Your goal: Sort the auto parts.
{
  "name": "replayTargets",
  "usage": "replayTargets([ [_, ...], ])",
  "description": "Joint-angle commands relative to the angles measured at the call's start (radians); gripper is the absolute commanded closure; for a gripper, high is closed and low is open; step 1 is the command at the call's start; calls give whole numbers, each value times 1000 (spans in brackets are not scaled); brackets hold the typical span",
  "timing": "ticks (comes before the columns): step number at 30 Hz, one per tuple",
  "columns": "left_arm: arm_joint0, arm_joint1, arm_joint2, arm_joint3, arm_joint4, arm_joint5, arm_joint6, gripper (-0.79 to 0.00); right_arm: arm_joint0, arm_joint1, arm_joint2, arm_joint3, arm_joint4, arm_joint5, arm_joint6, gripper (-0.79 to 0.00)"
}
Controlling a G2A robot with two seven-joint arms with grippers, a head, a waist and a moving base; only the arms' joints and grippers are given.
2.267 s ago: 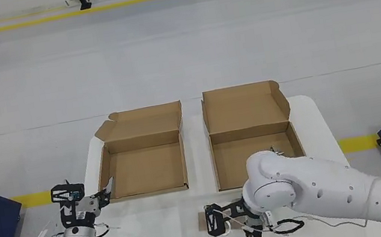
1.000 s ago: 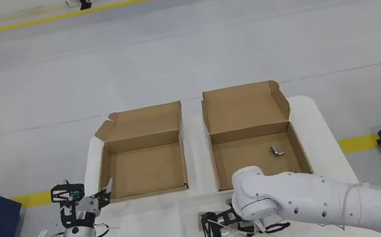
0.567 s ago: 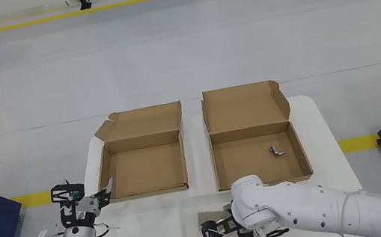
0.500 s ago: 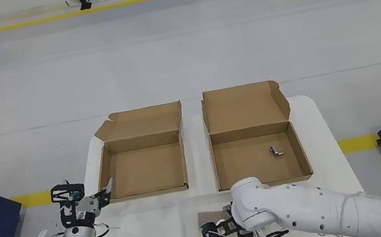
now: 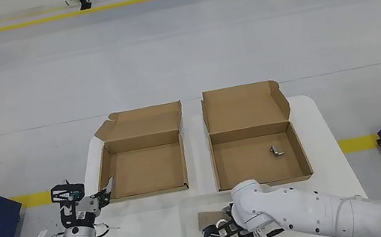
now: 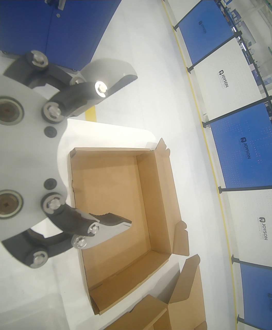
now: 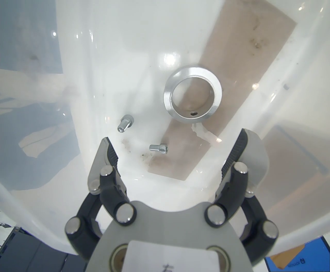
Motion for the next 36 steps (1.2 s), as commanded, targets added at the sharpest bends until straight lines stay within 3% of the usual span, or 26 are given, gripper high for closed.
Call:
replayTargets([
  [1, 0, 0, 0, 0, 0, 0, 0, -785, 0, 0, 0, 0, 0, 0, 0, -785],
  [19, 0, 0, 0, 0, 0, 0, 0, -785, 12, 25, 0, -38, 32, -22, -22, -785],
  [36, 0, 0, 0, 0, 0, 0, 0, -785, 16, 32, 0, 4, -45, -82, -82, -785],
])
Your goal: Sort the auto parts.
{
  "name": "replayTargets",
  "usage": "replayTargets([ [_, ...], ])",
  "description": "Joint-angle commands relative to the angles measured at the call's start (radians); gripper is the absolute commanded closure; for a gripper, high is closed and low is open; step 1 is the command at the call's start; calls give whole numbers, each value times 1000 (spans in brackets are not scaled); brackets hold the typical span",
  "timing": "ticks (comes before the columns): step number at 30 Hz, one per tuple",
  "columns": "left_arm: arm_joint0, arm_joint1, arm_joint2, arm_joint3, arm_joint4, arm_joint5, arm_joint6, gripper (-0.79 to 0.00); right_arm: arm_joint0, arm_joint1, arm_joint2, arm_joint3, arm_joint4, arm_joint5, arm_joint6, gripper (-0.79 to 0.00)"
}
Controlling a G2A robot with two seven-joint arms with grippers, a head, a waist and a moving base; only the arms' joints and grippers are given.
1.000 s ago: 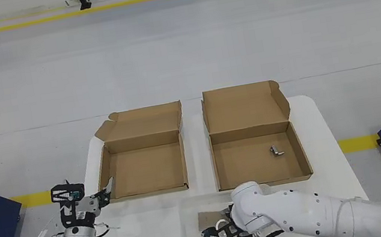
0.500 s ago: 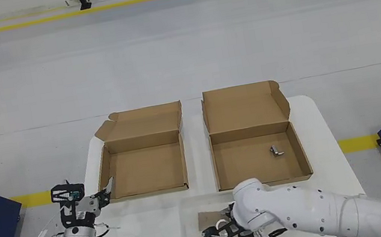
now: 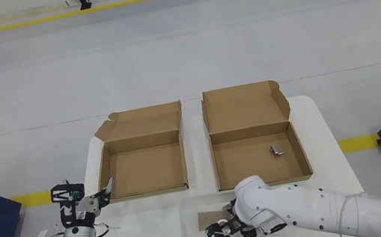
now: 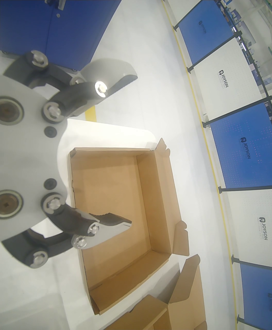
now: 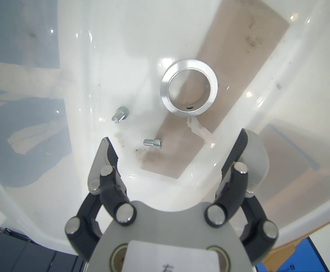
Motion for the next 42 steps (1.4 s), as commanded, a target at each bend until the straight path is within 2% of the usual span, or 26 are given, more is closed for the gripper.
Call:
replayTargets([
  [1, 0, 0, 0, 0, 0, 0, 0, -785, -1, 0, 0, 6, -14, -13, -13, -785],
  [12, 0, 0, 0, 0, 0, 0, 0, -785, -1, 0, 0, 6, -14, -13, -13, -785],
  [15, 0, 0, 0, 0, 0, 0, 0, -785, -6, 3, 9, 21, -19, -36, -55, -785],
  [25, 0, 0, 0, 0, 0, 0, 0, -785, 37, 20, 0, 17, 31, -60, -61, -785],
  [34, 0, 0, 0, 0, 0, 0, 0, -785, 15, 18, 0, 22, -35, -94, -94, -785],
  [41, 0, 0, 0, 0, 0, 0, 0, -785, 5, 12, 0, 28, -43, -89, -89, -671],
  [42, 0, 0, 0, 0, 0, 0, 0, -785, 5, 12, 0, 27, -43, -89, -89, -634],
])
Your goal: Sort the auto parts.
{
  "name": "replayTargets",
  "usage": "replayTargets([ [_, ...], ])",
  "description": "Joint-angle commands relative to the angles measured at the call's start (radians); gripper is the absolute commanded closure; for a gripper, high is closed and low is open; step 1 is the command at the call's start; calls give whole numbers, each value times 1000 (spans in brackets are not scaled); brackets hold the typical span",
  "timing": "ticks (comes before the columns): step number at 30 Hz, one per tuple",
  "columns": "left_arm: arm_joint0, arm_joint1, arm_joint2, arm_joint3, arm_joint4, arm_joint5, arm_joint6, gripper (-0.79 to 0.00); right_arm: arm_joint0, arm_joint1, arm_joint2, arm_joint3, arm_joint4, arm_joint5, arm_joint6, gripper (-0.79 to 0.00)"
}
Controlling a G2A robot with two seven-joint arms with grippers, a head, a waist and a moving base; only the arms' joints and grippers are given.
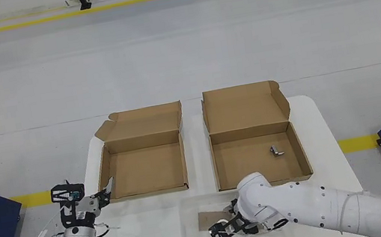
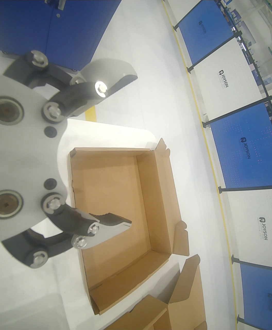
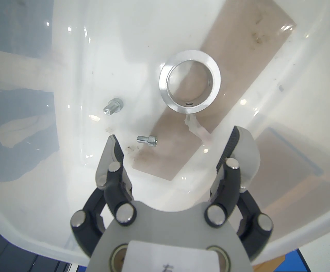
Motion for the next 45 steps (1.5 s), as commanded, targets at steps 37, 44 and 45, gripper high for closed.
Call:
replayTargets([
  [37, 0, 0, 0, 0, 0, 0, 0, -785, 15, 68, 0, -57, 66, 0, 0, -262],
  [44, 0, 0, 0, 0, 0, 0, 0, -785, 13, 69, 0, -45, 66, -8, -8, -209],
  [45, 0, 0, 0, 0, 0, 0, 0, -785, 13, 68, 0, -43, 66, -8, -8, -200],
])
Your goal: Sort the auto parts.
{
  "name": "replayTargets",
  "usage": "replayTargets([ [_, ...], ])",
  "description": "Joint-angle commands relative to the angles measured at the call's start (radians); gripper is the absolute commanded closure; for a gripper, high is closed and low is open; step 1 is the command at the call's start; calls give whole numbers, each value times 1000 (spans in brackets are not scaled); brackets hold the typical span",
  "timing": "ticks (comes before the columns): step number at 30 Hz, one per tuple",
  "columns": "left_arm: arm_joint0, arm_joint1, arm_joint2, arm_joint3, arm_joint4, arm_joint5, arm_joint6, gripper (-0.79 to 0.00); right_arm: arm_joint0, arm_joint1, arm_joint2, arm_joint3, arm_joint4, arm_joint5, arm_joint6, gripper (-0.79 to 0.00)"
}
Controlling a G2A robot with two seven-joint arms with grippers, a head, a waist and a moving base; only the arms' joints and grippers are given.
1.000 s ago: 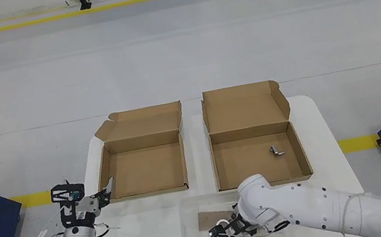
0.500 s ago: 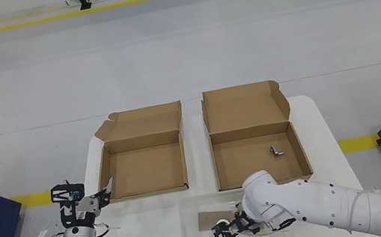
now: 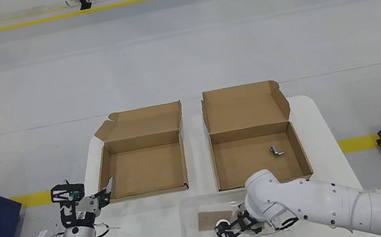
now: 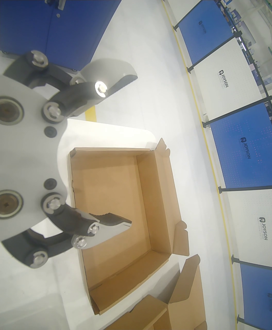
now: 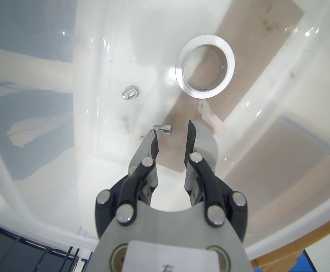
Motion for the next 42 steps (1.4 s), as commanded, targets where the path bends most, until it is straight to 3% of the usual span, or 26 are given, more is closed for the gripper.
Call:
replayTargets([
  [1, 0, 0, 0, 0, 0, 0, 0, -785, -1, -1, 0, 3, 0, -2, -2, -188],
  [25, 0, 0, 0, 0, 0, 0, 0, -785, -5, -17, 0, 36, -8, -22, -22, -179],
  [28, 0, 0, 0, 0, 0, 0, 0, -785, -6, -19, 0, 40, -9, -23, -23, -120],
  [30, 0, 0, 0, 0, 0, 0, 0, -785, -7, -20, 0, 44, -8, -24, -24, 0],
  [42, 0, 0, 0, 0, 0, 0, 0, -785, 0, -19, 0, 26, -3, -10, -10, 0],
])
